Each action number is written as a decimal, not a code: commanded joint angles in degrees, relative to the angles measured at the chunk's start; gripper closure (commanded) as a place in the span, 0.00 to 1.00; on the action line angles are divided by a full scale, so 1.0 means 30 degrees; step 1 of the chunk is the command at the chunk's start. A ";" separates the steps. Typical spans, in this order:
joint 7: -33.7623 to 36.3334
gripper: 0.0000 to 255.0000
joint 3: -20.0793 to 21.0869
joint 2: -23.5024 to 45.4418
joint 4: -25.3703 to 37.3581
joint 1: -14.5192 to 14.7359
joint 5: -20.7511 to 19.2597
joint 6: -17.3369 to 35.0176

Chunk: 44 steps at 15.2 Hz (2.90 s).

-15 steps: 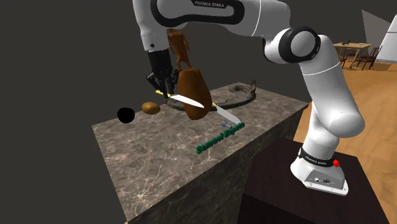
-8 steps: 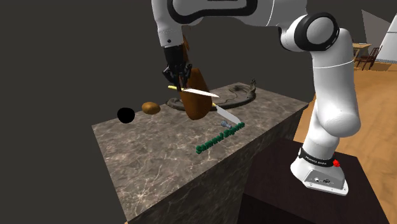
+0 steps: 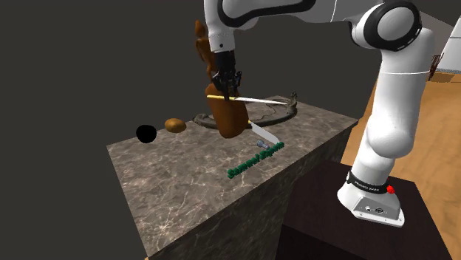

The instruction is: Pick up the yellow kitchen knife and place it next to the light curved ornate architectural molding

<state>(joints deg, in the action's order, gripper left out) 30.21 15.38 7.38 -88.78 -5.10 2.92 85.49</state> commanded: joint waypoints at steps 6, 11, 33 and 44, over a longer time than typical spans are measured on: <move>-0.3105 1.00 -0.1736 -0.2302 -0.2772 -0.1599 -0.1015 0.0506; -0.5381 1.00 -0.2785 -0.3368 -0.4038 -0.2825 -0.1294 0.0742; -1.5295 1.00 -0.8084 -0.2331 -0.2950 -0.7575 -0.3073 0.1362; -2.0267 1.00 -1.0234 0.1762 0.2066 -1.0359 -0.2627 0.0925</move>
<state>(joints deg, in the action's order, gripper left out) -29.12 -14.80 11.23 -84.55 -35.29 -5.26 88.64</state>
